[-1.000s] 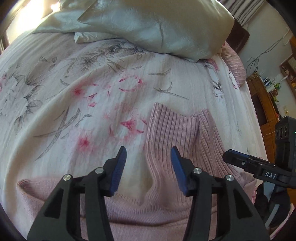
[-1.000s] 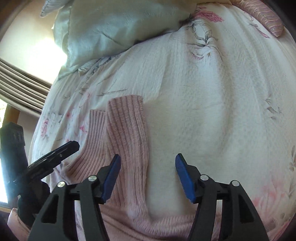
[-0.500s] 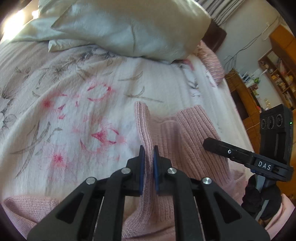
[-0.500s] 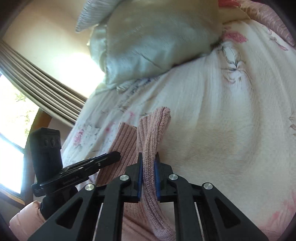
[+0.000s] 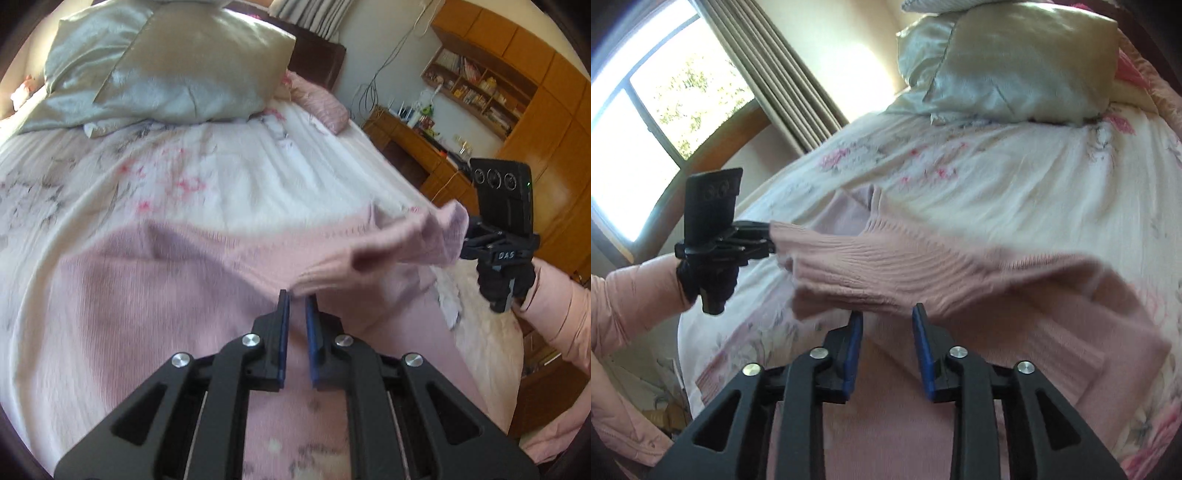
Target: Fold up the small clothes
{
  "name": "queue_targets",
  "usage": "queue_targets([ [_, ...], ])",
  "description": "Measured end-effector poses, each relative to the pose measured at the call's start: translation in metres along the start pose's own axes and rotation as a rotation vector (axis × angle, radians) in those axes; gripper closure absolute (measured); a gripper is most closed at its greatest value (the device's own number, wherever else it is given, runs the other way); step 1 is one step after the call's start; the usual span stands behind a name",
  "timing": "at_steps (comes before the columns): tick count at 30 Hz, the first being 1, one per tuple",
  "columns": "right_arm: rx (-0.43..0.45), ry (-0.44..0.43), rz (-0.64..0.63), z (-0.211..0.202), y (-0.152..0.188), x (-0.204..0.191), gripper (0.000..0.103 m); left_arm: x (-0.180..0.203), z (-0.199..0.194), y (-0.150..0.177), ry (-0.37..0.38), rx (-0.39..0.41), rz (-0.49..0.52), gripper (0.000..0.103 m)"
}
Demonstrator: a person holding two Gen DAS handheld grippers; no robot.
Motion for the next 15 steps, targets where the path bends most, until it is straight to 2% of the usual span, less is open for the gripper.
queue_targets([
  [2,-0.046,0.013,0.017,0.0,0.024,-0.003,0.071,-0.006,-0.007,0.017,-0.035,-0.014,-0.043,0.097],
  [4,-0.03,0.003,0.078,-0.005,0.034,-0.005,0.071,-0.003,-0.014,0.017,-0.046,0.019,-0.068,0.097],
  [6,0.024,-0.027,0.118,-0.007,0.028,-0.009,0.071,0.011,-0.016,0.007,-0.046,0.055,-0.086,0.094],
  [9,0.039,0.016,0.133,0.012,0.009,-0.022,0.07,0.033,0.007,-0.005,-0.053,0.051,-0.101,0.089],
  [11,0.011,0.04,0.17,0.032,0.004,-0.024,0.07,0.04,0.03,-0.003,-0.063,0.006,-0.11,0.088],
  [14,-0.085,0.112,0.232,0.064,0.016,-0.015,0.07,0.033,0.065,0.014,-0.173,-0.105,-0.12,0.089],
  [15,-0.116,0.139,0.241,0.072,0.022,-0.011,0.073,0.027,0.073,0.019,-0.188,-0.125,-0.138,0.089],
])
Point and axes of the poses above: each gripper's, at about its wrist camera, not at the fingertips, and z roughly the way its jaws point, x to its right, y to its underside, the point moved 1 cm from there along z, roughly the way its jaws point, and after that the axes turned 3 degrees about -z, right-handed, at the moved point
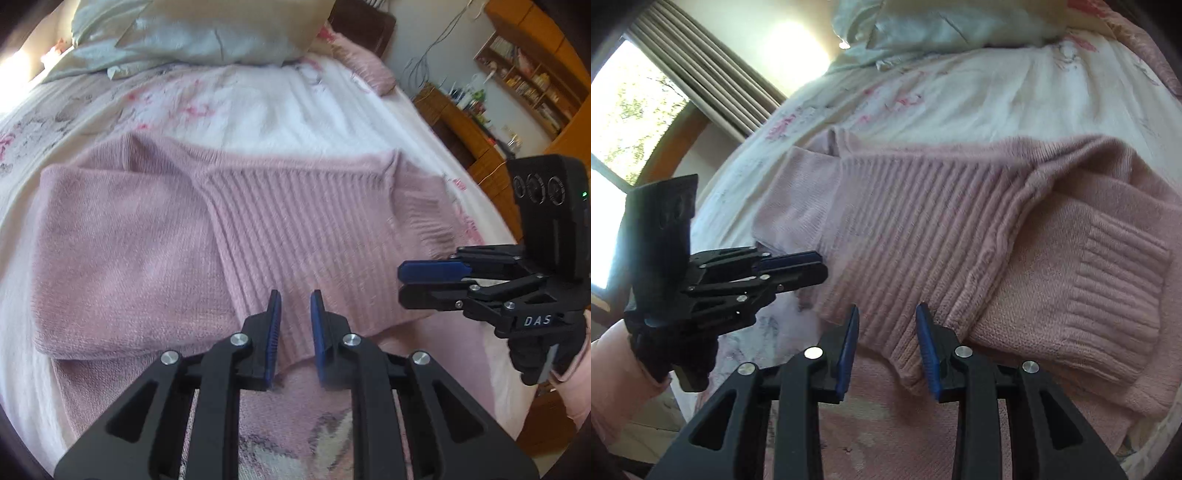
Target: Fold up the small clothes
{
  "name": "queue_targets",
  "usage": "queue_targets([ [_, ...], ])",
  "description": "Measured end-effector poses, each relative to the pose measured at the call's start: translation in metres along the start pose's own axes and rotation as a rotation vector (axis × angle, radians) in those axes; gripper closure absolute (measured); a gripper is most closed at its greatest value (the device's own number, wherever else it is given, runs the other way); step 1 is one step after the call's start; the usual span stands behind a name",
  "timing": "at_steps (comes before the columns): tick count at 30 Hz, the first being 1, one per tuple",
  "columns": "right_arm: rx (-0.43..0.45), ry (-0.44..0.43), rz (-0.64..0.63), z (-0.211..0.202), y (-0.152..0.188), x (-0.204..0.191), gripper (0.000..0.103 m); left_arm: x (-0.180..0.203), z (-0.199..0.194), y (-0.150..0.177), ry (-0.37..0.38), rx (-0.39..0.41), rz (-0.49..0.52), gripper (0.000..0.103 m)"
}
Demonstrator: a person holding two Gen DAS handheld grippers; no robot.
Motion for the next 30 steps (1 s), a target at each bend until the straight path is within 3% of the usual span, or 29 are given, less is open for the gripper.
queue_targets([
  [5,-0.011,0.018,0.041,0.014,0.011,0.006,0.072,-0.018,0.001,0.002,0.049,0.017,-0.12,0.09],
  [8,0.039,-0.024,0.087,-0.011,0.014,0.003,0.069,-0.016,-0.022,0.007,-0.014,0.036,-0.155,0.091],
  [12,0.141,-0.082,0.146,-0.074,0.067,-0.014,0.063,-0.007,-0.09,0.053,-0.078,0.135,-0.154,0.069],
  [14,0.134,-0.041,0.146,-0.097,0.114,-0.027,0.062,-0.004,-0.121,0.088,-0.137,0.148,-0.158,0.062],
  [17,0.096,0.027,0.203,-0.119,0.185,-0.047,0.058,-0.007,-0.152,0.149,-0.179,0.095,-0.236,0.058],
  [20,0.096,-0.02,0.357,-0.138,0.244,-0.058,0.053,-0.012,-0.173,0.206,-0.224,0.016,-0.315,0.056],
  [22,0.06,0.023,0.392,-0.143,0.274,-0.063,0.048,-0.014,-0.185,0.239,-0.276,-0.026,-0.324,0.054],
  [24,0.011,0.035,0.424,-0.143,0.296,-0.065,0.048,-0.017,-0.194,0.263,-0.316,-0.058,-0.311,0.052],
  [30,0.036,0.063,0.483,-0.158,0.327,-0.061,0.043,-0.033,-0.213,0.295,-0.331,-0.079,-0.327,0.049],
])
Point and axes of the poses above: each gripper's, at about its wrist camera, not at the fingertips, and z roughly the way its jaws point, x to its right, y to its underside, the point moved 1 cm from there along z, roughly the way its jaws point, and after that the axes turned 3 degrees about -z, right-handed, at the moved point
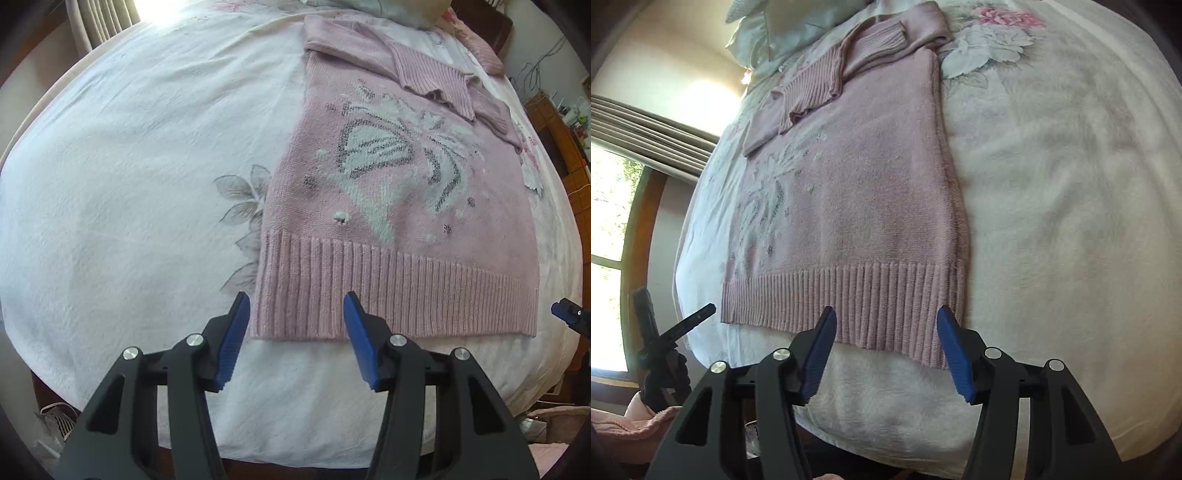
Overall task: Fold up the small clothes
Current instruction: 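Grasp the ribbed hem corner with the left tool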
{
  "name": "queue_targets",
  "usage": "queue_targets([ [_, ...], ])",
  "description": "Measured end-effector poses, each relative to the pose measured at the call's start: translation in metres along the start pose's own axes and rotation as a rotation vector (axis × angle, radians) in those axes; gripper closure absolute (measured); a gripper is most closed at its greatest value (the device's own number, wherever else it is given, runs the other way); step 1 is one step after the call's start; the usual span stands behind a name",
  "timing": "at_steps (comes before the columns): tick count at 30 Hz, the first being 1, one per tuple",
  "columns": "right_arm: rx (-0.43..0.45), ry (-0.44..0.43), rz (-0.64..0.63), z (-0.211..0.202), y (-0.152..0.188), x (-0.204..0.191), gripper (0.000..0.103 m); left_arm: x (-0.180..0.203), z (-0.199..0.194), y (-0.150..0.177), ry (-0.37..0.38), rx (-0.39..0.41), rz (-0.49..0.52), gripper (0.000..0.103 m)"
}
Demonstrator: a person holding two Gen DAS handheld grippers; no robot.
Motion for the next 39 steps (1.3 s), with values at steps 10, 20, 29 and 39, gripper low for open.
queue_targets([
  [10,-0.041,0.015,0.089,0.03,0.014,0.026,0.041,-0.011,0.027,-0.013,0.023,-0.065,0.002,0.046],
  [20,-0.068,-0.034,0.151,0.047,0.018,0.035,0.041,-0.024,0.044,-0.007,0.093,-0.107,-0.003,0.038],
  [29,-0.079,-0.019,0.193,0.054,0.018,0.031,0.053,-0.017,0.05,-0.007,0.16,-0.15,0.01,0.054],
  [39,-0.04,-0.06,0.222,0.047,0.023,0.029,0.089,-0.024,0.057,-0.026,0.281,-0.217,-0.053,0.093],
])
Point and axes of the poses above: each gripper's, at about its wrist camera, not at the fingertips, and z roughly the way its jaws point, x to its right, y to its underside, the point moved 1 cm from there along z, roughly the way its jaws point, and after that the axes turned 3 degrees about -z, right-handed, at the moved point
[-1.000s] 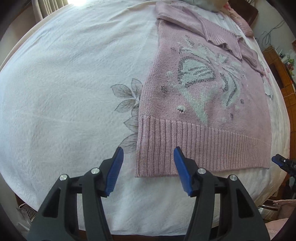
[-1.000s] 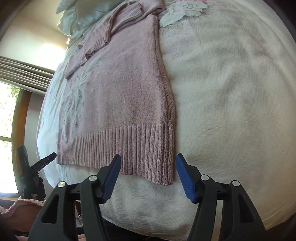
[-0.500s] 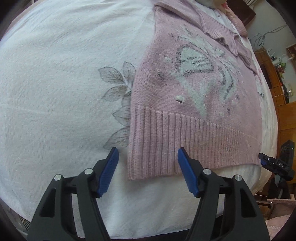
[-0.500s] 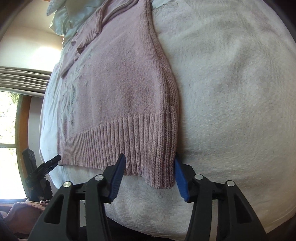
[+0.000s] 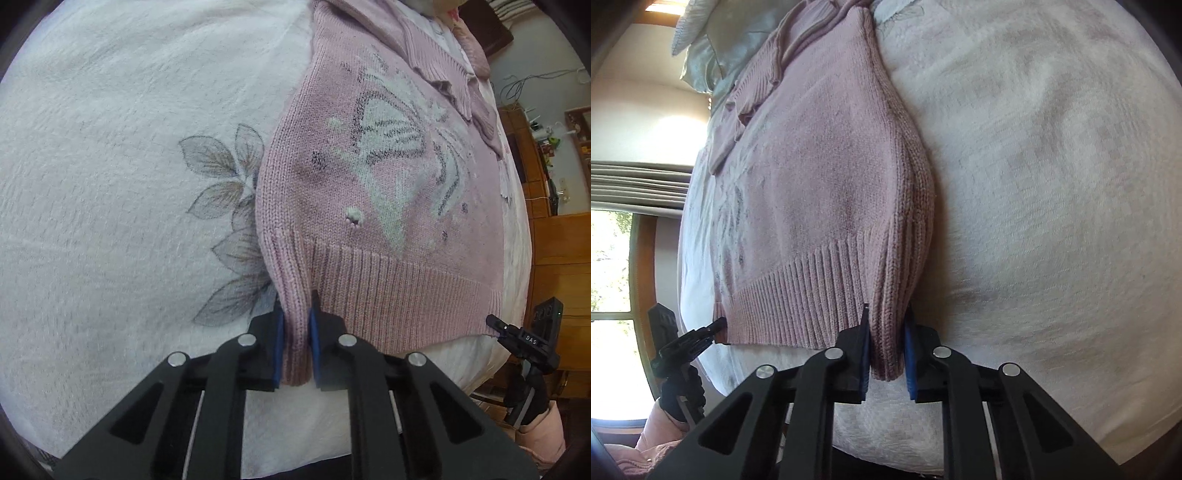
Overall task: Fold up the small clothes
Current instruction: 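Grasp the ribbed hem corner with the left tool, then fold the ribbed hem up over the body with the left tool and release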
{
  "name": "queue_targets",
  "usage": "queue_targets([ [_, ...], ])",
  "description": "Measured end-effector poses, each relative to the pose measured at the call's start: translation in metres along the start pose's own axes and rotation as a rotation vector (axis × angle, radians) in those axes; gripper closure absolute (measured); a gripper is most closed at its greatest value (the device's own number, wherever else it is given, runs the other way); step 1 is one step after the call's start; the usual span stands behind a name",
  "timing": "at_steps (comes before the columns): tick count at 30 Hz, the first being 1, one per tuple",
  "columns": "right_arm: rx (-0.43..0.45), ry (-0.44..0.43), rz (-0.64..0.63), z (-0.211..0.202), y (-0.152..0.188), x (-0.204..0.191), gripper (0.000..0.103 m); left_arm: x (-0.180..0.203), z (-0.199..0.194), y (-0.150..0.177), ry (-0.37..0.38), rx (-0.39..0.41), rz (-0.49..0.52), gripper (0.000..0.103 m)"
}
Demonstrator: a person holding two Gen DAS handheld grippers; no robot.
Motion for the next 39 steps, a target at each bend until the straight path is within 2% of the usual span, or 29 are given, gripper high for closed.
queue_targets([
  [4,0.031,-0.087,0.023,-0.02,-0.001,0.001,0.092,0.004,-0.02,0.0,0.084,0.028,0.004,0.094],
  [7,0.064,-0.17,0.04,-0.039,-0.008,-0.001,0.093,0.008,-0.038,-0.004,0.179,0.061,-0.029,0.094],
  [13,0.147,-0.32,0.042,-0.076,-0.049,-0.02,0.093,0.035,-0.061,-0.038,0.283,0.142,-0.044,0.094],
  [16,0.161,-0.341,0.036,-0.08,-0.082,-0.028,0.093,0.042,-0.061,-0.066,0.266,0.187,-0.045,0.094],
  [19,0.154,-0.35,0.049,-0.07,-0.115,-0.029,0.093,0.044,-0.048,-0.095,0.214,0.215,-0.048,0.094],
  [25,0.116,-0.315,0.089,-0.039,-0.172,-0.024,0.093,0.032,-0.021,-0.142,0.098,0.218,-0.076,0.094],
  [32,0.048,-0.248,0.097,-0.01,-0.208,-0.018,0.092,0.029,0.0,-0.168,0.044,0.191,-0.118,0.089],
  [35,0.013,-0.225,0.101,-0.005,-0.214,-0.014,0.088,0.02,-0.001,-0.174,0.084,0.171,-0.185,0.086],
  [37,0.017,-0.214,0.107,-0.01,-0.215,-0.009,0.072,0.012,-0.006,-0.175,0.115,0.168,-0.234,0.084],
  [38,0.041,-0.183,0.101,-0.019,-0.213,-0.004,0.052,0.01,-0.011,-0.174,0.128,0.177,-0.249,0.081],
  [39,0.064,-0.175,0.092,-0.026,-0.213,-0.002,0.05,0.009,-0.019,-0.173,0.124,0.207,-0.249,0.073],
])
Point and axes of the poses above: each gripper's, at about its wrist camera, not at the fingertips, and z roughly the way its jaws point, x to its right, y to its underside, the point moved 1 cm from there along z, roughly the way its jaws point, and after that the axes turned 3 degrees about -z, right-handed, at the moved point
